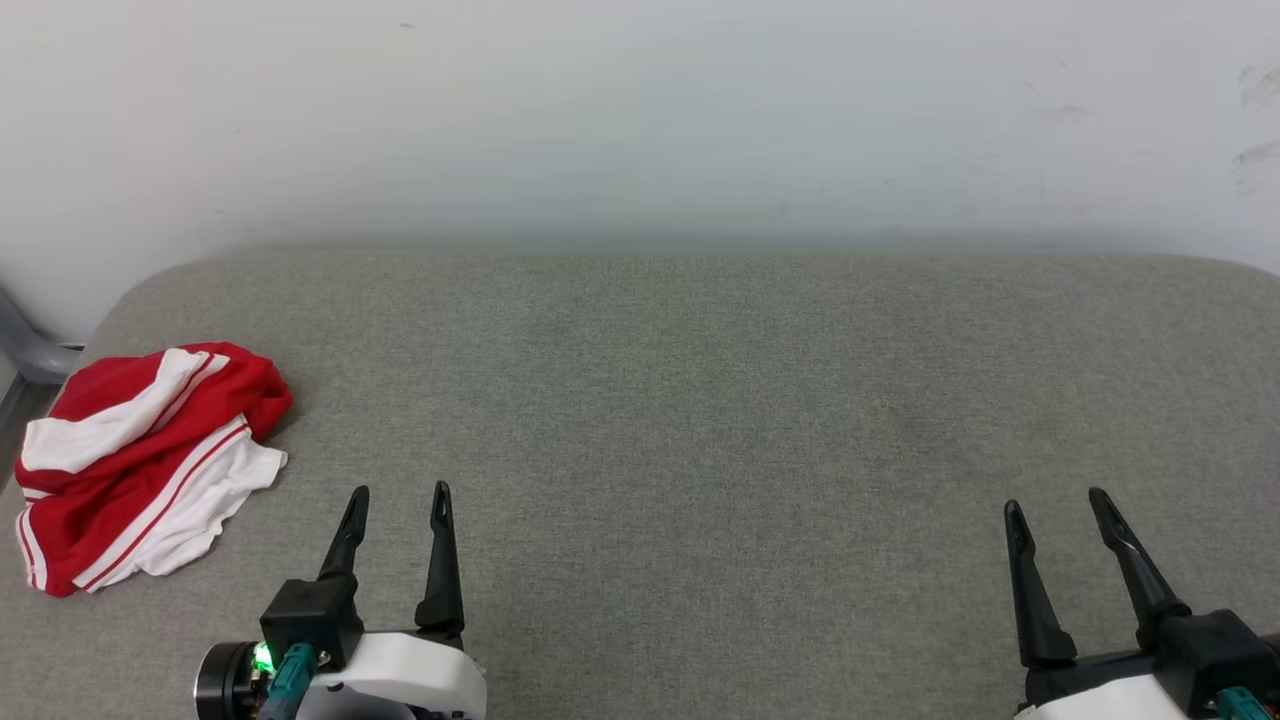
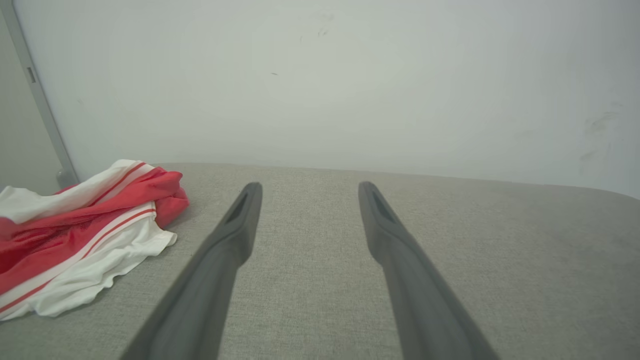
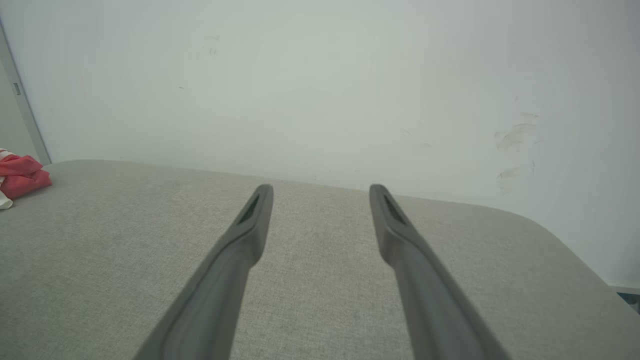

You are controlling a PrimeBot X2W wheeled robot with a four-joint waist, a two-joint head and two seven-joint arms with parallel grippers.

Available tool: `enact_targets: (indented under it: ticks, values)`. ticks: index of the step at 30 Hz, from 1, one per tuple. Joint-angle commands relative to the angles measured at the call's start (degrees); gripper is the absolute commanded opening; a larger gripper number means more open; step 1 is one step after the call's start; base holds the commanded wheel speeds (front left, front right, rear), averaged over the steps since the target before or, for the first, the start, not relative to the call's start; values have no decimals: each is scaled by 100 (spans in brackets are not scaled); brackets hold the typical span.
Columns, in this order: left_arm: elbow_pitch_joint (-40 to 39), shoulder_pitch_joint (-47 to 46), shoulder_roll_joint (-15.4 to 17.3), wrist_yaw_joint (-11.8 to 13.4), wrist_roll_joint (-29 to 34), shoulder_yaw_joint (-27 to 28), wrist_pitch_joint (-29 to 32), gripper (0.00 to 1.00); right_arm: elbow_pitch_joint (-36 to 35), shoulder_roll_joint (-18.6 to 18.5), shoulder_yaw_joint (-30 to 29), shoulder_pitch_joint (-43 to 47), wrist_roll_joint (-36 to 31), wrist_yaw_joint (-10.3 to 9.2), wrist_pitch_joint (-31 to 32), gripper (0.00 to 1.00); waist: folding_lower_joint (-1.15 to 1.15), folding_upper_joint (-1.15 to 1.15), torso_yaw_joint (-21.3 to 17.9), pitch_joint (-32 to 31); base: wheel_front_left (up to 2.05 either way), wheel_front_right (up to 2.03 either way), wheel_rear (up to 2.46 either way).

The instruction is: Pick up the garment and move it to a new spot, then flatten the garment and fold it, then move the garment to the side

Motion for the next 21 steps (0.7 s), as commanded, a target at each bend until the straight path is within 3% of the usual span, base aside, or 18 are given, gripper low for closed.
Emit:
enact_targets:
  ticks: [1, 21]
  values:
    - [27, 37, 9, -33, -55, 19, -18, 100, -3, 1, 1, 39, 9, -3, -20, 100, 0, 0, -7, -2, 0, 0, 0]
    - [176, 53, 8, -90, -314, 17, -18, 100, 47, 1, 10, 106, 274, -2, -18, 100, 0, 0, -11, -22, 0, 0, 0]
